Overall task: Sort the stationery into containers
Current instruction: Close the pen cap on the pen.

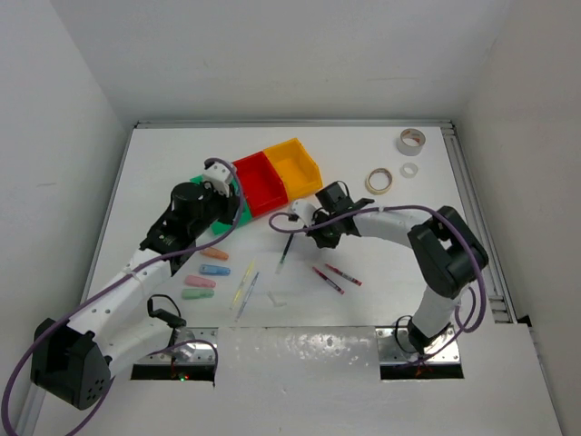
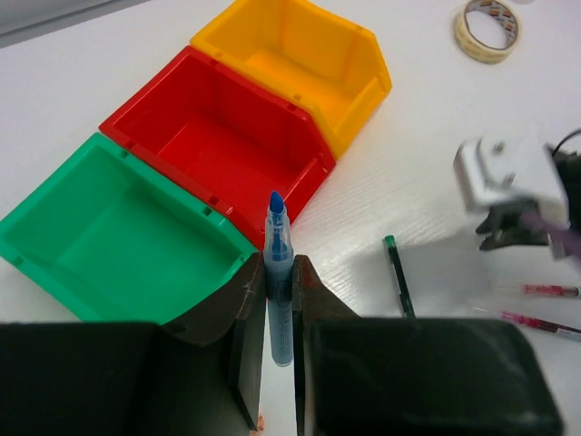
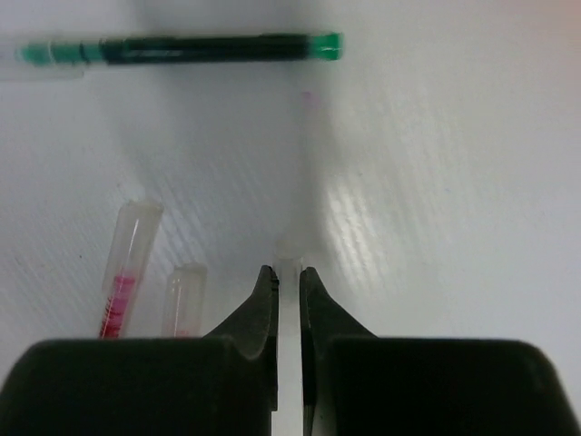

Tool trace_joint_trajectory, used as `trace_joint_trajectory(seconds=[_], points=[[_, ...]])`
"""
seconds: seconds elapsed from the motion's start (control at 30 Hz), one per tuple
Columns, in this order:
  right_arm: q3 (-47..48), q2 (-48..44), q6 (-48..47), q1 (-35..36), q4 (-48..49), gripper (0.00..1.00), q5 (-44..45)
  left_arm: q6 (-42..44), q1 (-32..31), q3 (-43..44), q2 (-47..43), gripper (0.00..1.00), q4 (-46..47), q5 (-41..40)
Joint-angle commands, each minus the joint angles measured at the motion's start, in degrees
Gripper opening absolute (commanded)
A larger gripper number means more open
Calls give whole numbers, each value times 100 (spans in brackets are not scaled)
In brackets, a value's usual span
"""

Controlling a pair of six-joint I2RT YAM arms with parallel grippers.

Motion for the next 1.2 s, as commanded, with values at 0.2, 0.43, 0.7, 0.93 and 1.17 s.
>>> trace_joint_trajectory(seconds=[0.2,0.43,0.7,0.93,1.17], points=[[-812,-1998,3094,-782,2975,0,-732,453,-26,28,202,0,694,1310],[-1165,-2851,5134,-1125,5191,0,-899,822,-272,221,606,0,1256,2399],[-1130,-2861,5998,-818,6837,0,-548,-152,-413,222,1142,0,2680,3288],[-1130,-2422,5927,-264,7504,0,-126,-1022,-352,195,1257,0,3269,2824],[-1095,-2123,5936,-27,7769,0,-91,-1305,-369,169,1266,0,3481,2709]])
